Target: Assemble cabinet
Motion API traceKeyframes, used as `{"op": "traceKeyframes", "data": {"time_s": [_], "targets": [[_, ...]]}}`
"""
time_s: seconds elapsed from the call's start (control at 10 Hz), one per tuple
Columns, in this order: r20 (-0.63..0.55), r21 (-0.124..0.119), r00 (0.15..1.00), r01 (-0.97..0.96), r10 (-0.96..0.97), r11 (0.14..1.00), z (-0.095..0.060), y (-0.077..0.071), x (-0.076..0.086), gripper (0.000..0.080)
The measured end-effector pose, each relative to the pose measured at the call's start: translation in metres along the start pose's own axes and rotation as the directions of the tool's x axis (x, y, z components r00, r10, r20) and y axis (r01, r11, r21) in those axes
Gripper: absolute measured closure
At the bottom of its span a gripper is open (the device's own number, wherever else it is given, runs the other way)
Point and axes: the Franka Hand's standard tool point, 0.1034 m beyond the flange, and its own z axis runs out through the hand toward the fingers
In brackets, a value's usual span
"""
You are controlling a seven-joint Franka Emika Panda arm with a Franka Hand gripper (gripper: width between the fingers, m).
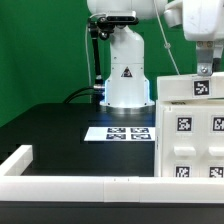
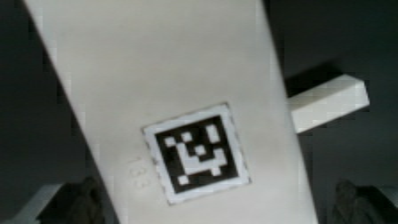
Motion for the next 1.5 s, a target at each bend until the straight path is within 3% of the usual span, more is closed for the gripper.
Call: {"op": "traceKeyframes", "data": {"time_s": [0.7, 0.8, 1.1, 1.3, 1.5], "targets": [[0.013, 0.012, 1.0, -0.023, 0.023, 1.0, 0.012, 0.002, -0.011, 0.0151], [0.014, 0.012, 1.0, -0.023, 0.023, 1.0, 0.012, 0.002, -0.011, 0.0249], [0.016, 0.01, 0.967, -0.256, 0.256, 0.967, 0.012, 0.002, -0.011, 0.0248], [0.018, 0.009, 0.896, -0.444, 0.444, 0.896, 0.013, 0.002, -0.011, 0.0248], [0.025, 0.005, 0.713, -0.701, 0.701, 0.713, 0.011, 0.002, -0.014, 0.0246]]}}
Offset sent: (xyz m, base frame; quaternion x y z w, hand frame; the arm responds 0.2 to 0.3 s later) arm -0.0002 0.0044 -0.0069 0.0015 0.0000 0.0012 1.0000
